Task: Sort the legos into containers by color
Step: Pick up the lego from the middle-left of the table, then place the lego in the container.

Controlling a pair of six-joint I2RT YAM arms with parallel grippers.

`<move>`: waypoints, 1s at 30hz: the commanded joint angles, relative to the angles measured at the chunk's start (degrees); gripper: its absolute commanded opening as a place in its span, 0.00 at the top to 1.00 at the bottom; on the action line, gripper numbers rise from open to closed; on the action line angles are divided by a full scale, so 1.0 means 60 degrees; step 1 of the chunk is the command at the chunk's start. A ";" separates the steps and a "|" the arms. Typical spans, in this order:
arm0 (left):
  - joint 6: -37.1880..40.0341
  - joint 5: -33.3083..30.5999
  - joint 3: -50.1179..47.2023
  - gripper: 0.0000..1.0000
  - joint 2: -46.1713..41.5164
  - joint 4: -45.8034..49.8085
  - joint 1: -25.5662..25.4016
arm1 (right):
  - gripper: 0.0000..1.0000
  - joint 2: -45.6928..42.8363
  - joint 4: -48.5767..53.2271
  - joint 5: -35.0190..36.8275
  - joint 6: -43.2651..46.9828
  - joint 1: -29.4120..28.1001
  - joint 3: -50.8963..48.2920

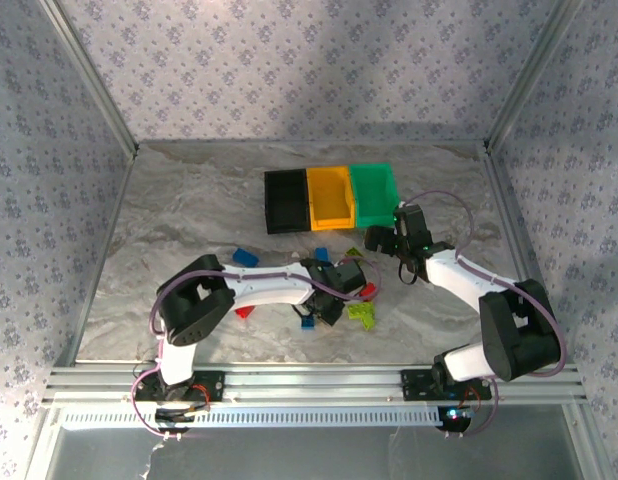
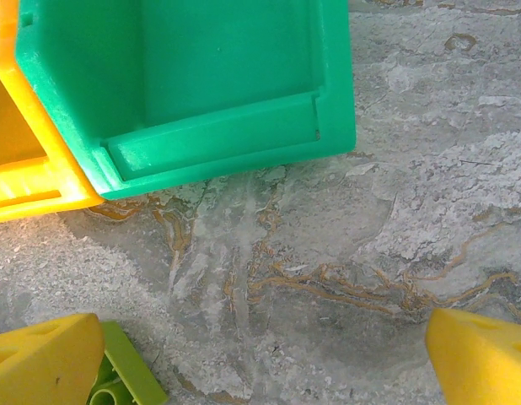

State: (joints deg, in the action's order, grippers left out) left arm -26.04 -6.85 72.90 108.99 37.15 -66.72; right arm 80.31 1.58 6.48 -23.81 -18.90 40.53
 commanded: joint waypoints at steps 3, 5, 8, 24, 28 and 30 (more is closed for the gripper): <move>0.0548 -0.2419 -0.0126 0.78 -0.1388 -0.0502 -0.1022 | 0.00 0.0217 0.0260 0.0057 -0.0162 0.0018 0.0156; 0.0811 -0.2921 -0.0321 0.77 -0.1740 -0.0870 -0.1290 | 0.00 0.0205 0.0198 0.0033 -0.0161 0.0022 0.0138; 0.0583 -0.3649 -0.0344 0.76 -0.1932 -0.0867 -0.1317 | 0.00 0.0258 0.0180 0.0052 -0.0158 0.0017 0.0140; 0.1115 -0.3855 0.3458 1.00 0.0702 -0.1274 0.1770 | 0.00 0.0355 0.0346 0.0321 -0.0103 0.0016 0.0275; 0.0754 -0.2156 0.4665 0.99 0.1585 -0.0977 0.2800 | 0.00 0.0256 0.0230 0.0330 -0.0133 -0.0007 0.0203; 0.0747 -0.1704 0.5290 0.97 0.2031 -0.0847 0.3063 | 0.00 0.0292 0.0239 0.0328 -0.0124 -0.0015 0.0201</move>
State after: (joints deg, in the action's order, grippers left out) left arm -21.04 -25.12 99.88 118.15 29.36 -49.54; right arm 81.80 2.02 7.14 -23.83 -18.90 40.58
